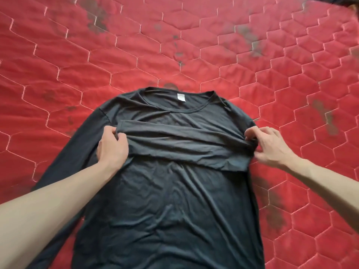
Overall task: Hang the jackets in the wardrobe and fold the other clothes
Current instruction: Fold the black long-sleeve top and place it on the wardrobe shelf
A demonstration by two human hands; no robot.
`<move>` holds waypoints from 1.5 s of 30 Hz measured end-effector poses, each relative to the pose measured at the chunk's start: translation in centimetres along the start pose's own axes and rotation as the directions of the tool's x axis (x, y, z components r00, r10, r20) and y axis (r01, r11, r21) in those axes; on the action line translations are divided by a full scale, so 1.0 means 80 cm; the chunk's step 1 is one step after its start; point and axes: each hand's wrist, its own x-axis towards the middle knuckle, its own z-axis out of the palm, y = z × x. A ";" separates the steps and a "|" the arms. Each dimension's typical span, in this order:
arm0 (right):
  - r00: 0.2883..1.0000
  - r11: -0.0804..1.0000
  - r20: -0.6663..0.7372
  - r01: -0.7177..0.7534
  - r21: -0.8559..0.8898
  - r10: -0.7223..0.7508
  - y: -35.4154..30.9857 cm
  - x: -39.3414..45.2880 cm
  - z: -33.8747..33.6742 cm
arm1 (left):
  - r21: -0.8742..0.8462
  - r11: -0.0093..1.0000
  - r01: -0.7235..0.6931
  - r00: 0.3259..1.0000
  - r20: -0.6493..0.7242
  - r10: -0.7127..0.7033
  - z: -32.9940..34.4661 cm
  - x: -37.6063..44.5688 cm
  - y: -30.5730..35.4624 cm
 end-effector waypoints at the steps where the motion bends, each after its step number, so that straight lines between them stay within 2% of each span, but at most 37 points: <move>1: 0.996 0.990 0.072 0.066 -0.127 -0.058 0.014 0.005 -0.007 | -0.004 1.000 -0.011 1.000 -0.006 0.011 0.000 -0.002 0.000; 3: 0.970 0.929 0.199 0.197 -0.315 -0.138 0.033 0.018 -0.019 | -0.020 0.999 -0.039 0.999 -0.014 0.038 -0.001 -0.007 0.001; 4: 0.967 0.919 0.218 0.199 -0.340 -0.129 0.037 0.027 -0.025 | -0.021 0.998 -0.052 0.999 -0.012 0.052 -0.001 -0.008 0.001; 8: 0.988 0.978 0.079 -0.121 -0.171 0.135 0.031 0.066 -0.054 | 0.034 0.998 -0.060 0.998 0.006 0.060 -0.005 -0.006 0.000; 11: 0.977 0.962 0.039 -0.198 -0.187 0.209 0.040 0.082 -0.058 | 0.086 0.995 -0.046 0.998 -0.040 0.050 -0.003 -0.001 0.002; 13: 0.958 0.959 0.063 -0.279 -0.039 0.281 0.045 0.088 -0.053 | 0.109 0.993 -0.041 0.996 -0.072 0.049 0.001 -0.001 0.003; 15: 0.931 0.913 0.098 -0.363 0.183 0.351 0.044 0.089 -0.046 | 0.115 0.993 -0.040 0.994 -0.094 0.051 0.005 -0.002 0.002; 17: 0.921 0.862 0.088 -0.386 0.328 0.379 0.042 0.085 -0.036 | 0.103 0.994 -0.040 0.992 -0.114 0.052 0.007 -0.002 0.002; 20: 0.939 0.919 -0.085 -0.303 0.250 0.333 0.028 0.069 -0.021 | 0.088 0.996 -0.018 0.990 -0.138 0.030 0.005 0.004 0.002; 23: 0.970 0.985 -0.220 -0.071 0.156 0.105 0.004 0.062 -0.018 | 0.096 0.995 -0.025 0.989 -0.143 0.038 0.003 0.009 0.004; 25: 0.963 0.993 -0.257 0.102 0.061 -0.083 -0.007 0.065 -0.016 | 0.102 0.994 -0.036 0.988 -0.149 0.051 0.001 0.010 0.003; 27: 0.967 0.983 -0.190 0.178 0.031 -0.169 -0.017 0.078 -0.014 | 0.095 0.995 -0.040 0.986 -0.159 0.055 0.000 0.012 0.002; 29: 0.990 0.987 -0.049 0.136 0.083 -0.132 -0.028 0.092 -0.015 | 0.081 0.996 -0.042 0.986 -0.160 0.055 -0.001 0.014 0.003; 30: 0.995 0.989 -0.026 0.100 0.104 -0.098 -0.032 0.100 -0.016 | 0.075 0.996 -0.048 0.985 -0.160 0.060 -0.002 0.015 0.003; 32: 0.991 0.989 -0.134 0.010 0.149 0.011 -0.036 0.115 -0.020 | 0.056 0.996 -0.071 0.984 -0.161 0.079 -0.003 0.019 0.004; 34: 0.958 0.983 -0.240 -0.125 0.135 0.154 -0.038 0.128 -0.023 | 0.035 0.996 -0.087 0.981 -0.174 0.091 -0.005 0.025 0.003; 36: 0.937 0.966 -0.233 -0.252 0.058 0.258 -0.044 0.132 -0.016 | 0.032 0.995 -0.092 0.978 -0.185 0.097 -0.007 0.032 0.002; 38: 0.922 0.957 -0.270 -0.291 -0.011 0.278 -0.055 0.128 -0.003 | 0.021 0.995 -0.102 0.975 -0.195 0.104 -0.008 0.038 0.002; 39: 0.909 0.964 -0.341 -0.265 -0.028 0.241 -0.063 0.123 0.005 | 0.018 0.994 -0.105 0.973 -0.203 0.107 -0.010 0.038 0.002; 41: 0.876 0.992 -0.475 -0.117 -0.041 0.084 -0.087 0.108 0.022 | 0.081 0.985 -0.149 0.961 -0.222 0.164 -0.016 0.037 -0.004; 43: 0.865 0.992 -0.485 0.101 -0.081 -0.128 -0.120 0.093 0.043 | 0.263 0.937 -0.228 0.935 -0.209 0.287 -0.025 0.035 -0.019; 45: 0.845 0.942 -0.417 0.307 -0.138 -0.336 -0.158 0.083 0.066 | 0.409 0.888 -0.210 0.938 -0.172 0.301 -0.040 0.036 -0.039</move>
